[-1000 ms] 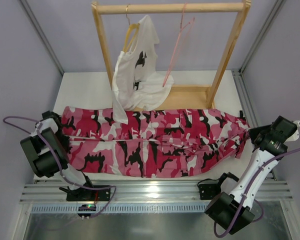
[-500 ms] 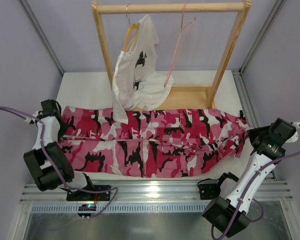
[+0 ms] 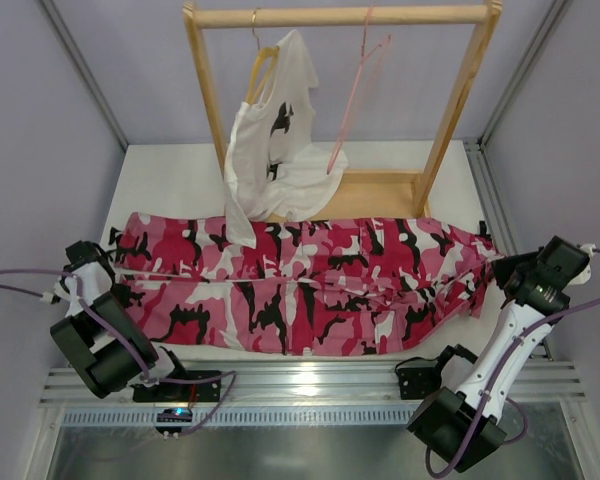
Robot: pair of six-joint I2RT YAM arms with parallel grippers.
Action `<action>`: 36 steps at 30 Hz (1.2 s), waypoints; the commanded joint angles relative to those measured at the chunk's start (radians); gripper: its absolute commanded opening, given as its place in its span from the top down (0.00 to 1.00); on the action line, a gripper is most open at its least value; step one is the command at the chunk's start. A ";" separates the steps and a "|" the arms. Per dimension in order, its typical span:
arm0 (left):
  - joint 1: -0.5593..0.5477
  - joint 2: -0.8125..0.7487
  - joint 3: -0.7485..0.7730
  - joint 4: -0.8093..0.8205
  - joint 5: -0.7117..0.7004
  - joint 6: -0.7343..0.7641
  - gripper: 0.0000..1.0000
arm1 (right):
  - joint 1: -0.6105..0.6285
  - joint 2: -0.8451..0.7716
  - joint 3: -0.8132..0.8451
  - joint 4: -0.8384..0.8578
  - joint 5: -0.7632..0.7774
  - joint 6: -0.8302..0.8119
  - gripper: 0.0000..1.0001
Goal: Place the trousers on the hanger
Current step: Fold the trousers
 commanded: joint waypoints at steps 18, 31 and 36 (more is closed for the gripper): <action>0.012 -0.061 -0.028 -0.087 -0.187 -0.054 0.44 | 0.006 0.030 0.039 0.037 -0.028 -0.012 0.96; 0.014 -0.013 -0.105 0.016 -0.112 -0.077 0.43 | 0.026 0.007 0.010 0.038 0.033 -0.027 0.96; 0.004 0.021 -0.101 0.036 -0.101 -0.076 0.48 | 0.025 0.004 0.016 0.029 0.045 -0.034 0.96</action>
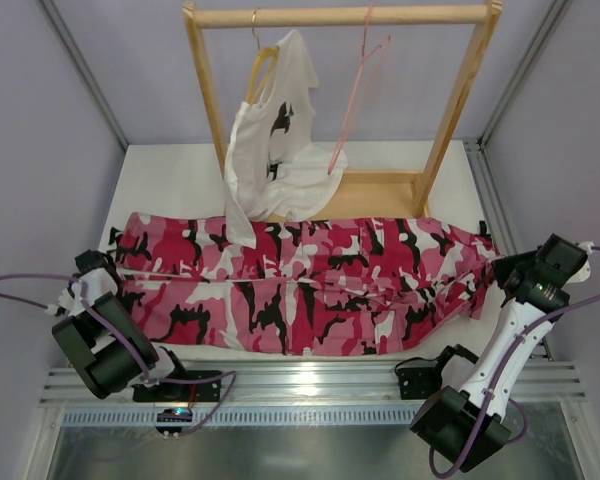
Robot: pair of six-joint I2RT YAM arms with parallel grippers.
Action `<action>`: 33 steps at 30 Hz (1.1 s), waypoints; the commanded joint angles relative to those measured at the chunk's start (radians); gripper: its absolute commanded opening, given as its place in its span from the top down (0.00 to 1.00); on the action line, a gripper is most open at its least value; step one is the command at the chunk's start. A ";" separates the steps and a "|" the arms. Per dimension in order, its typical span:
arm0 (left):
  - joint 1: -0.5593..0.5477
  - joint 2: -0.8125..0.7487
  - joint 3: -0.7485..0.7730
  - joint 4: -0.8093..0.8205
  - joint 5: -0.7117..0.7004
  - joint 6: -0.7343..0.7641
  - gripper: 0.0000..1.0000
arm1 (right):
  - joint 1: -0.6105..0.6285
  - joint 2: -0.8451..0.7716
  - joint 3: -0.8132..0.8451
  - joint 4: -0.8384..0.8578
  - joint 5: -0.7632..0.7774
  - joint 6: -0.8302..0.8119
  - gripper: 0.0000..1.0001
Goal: Place the trousers on the hanger
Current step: Fold the trousers
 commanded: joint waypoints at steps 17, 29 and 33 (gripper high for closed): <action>-0.056 -0.305 0.152 0.022 0.109 0.084 1.00 | 0.003 0.116 0.424 -0.268 0.426 -0.022 0.96; -0.055 -0.409 0.519 -0.150 0.124 0.138 1.00 | 0.008 -0.029 0.379 -0.363 0.705 -0.132 0.96; -0.056 -0.425 0.547 -0.182 0.126 0.144 1.00 | 0.009 -0.042 0.413 -0.432 0.810 -0.096 0.96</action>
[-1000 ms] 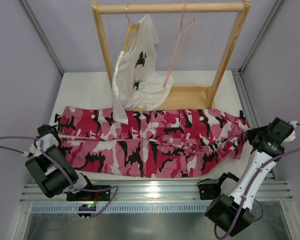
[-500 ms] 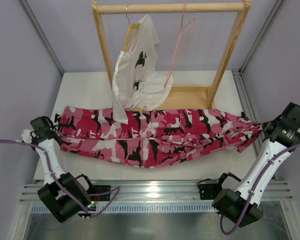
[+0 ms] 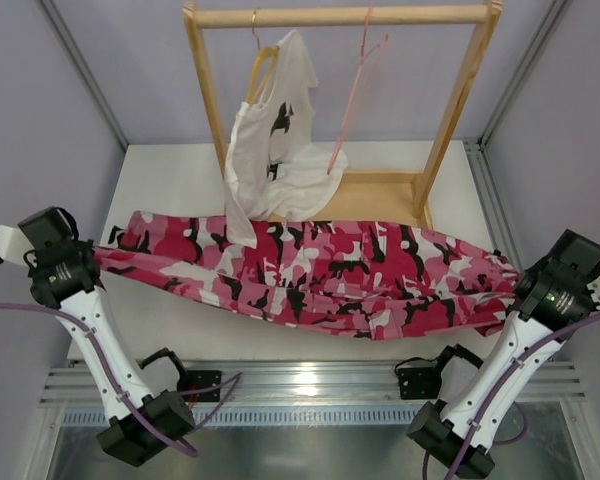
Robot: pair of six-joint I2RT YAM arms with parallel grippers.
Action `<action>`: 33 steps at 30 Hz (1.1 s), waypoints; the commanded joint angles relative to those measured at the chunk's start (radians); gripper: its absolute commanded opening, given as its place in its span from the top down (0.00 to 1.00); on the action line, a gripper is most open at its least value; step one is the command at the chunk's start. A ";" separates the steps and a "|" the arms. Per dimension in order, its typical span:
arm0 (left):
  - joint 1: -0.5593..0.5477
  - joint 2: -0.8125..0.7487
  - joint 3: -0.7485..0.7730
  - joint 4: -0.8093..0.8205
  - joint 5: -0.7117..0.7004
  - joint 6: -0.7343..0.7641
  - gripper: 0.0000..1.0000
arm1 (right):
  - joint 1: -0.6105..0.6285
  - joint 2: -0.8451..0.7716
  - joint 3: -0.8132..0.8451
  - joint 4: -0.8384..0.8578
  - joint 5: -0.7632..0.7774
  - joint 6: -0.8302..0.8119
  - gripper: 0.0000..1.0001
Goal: Place the trousers on the hanger
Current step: Fold the trousers
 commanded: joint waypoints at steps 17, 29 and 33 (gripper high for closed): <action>-0.036 0.032 -0.030 0.084 -0.077 0.060 1.00 | 0.000 0.027 -0.126 0.163 0.186 -0.009 0.96; -0.145 0.253 0.008 0.162 -0.121 0.021 1.00 | 0.002 0.140 -0.186 0.362 -0.027 -0.086 0.96; -0.185 0.334 0.059 0.130 -0.189 0.023 1.00 | 0.002 0.134 -0.189 0.434 -0.089 -0.077 0.96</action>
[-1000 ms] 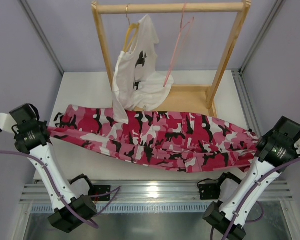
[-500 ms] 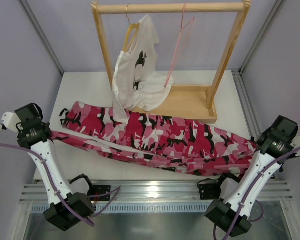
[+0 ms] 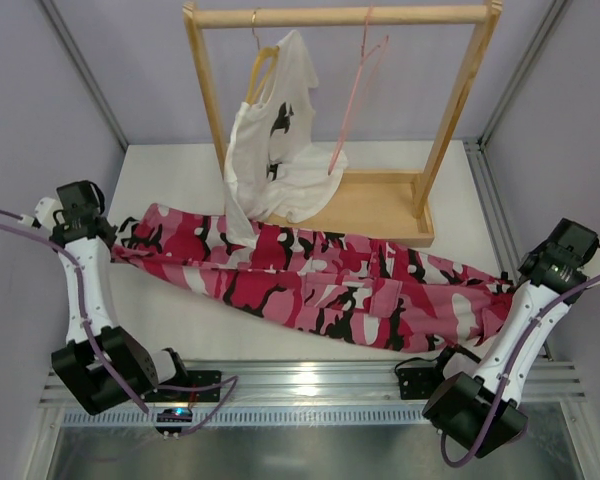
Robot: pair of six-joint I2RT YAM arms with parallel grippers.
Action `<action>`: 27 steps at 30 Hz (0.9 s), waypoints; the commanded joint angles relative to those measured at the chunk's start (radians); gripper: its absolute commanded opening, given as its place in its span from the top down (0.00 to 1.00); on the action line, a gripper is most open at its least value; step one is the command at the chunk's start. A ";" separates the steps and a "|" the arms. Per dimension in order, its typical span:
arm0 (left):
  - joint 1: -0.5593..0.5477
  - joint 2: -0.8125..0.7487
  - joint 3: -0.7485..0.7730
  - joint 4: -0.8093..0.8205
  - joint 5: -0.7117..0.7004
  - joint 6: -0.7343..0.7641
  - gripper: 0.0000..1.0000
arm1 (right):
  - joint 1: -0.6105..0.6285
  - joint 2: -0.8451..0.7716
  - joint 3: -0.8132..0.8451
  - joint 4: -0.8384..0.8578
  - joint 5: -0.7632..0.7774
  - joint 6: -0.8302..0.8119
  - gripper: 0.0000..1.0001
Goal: Place the trousers on the hanger
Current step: Fold the trousers
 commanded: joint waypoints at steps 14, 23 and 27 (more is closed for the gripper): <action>-0.106 0.202 0.180 0.036 -0.219 -0.013 1.00 | -0.003 0.093 -0.025 0.217 0.071 0.059 0.96; -0.155 0.247 0.146 -0.005 -0.345 -0.015 1.00 | -0.003 0.107 -0.017 0.271 0.092 0.050 0.96; -0.156 0.247 0.132 -0.031 -0.370 -0.042 1.00 | -0.002 0.125 -0.023 0.283 0.094 0.051 0.96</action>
